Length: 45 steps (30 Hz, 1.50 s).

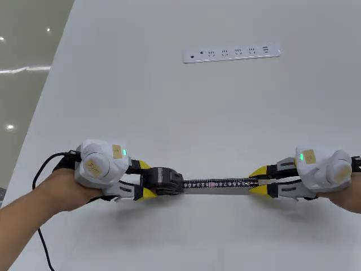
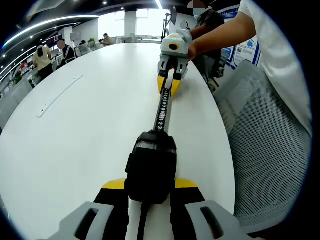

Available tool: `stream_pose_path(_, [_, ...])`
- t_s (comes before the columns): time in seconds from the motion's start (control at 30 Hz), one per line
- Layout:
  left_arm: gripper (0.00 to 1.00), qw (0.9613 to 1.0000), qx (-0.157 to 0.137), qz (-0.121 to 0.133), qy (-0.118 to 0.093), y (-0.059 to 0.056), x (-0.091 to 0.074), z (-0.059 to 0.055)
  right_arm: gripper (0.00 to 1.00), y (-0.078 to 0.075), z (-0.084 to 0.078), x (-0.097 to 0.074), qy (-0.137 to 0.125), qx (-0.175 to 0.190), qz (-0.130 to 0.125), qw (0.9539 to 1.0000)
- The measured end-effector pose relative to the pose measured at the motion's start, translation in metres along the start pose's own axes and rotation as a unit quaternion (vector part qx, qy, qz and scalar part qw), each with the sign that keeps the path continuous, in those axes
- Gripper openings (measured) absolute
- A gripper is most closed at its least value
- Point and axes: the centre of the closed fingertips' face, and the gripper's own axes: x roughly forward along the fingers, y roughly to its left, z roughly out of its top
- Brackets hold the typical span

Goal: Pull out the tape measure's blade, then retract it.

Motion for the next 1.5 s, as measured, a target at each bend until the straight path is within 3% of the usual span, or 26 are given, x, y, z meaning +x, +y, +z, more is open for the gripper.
stream_pose_path(0.9, [0.29,1.0,0.005,-0.001,0.003,-0.001,0.001,0.002,0.12,0.002,-0.03,-0.049,0.034,0.022,-0.022,0.9989])
stream_pose_path(1.33, [0.29,1.0,0.008,0.0,0.003,-0.001,0.001,0.001,0.12,0.0,-0.04,-0.061,0.042,0.029,-0.028,0.9983])
stream_pose_path(1.5, [0.29,1.0,0.006,0.001,-0.001,0.0,0.002,0.002,0.12,0.001,-0.041,-0.059,0.047,0.03,-0.03,0.998])
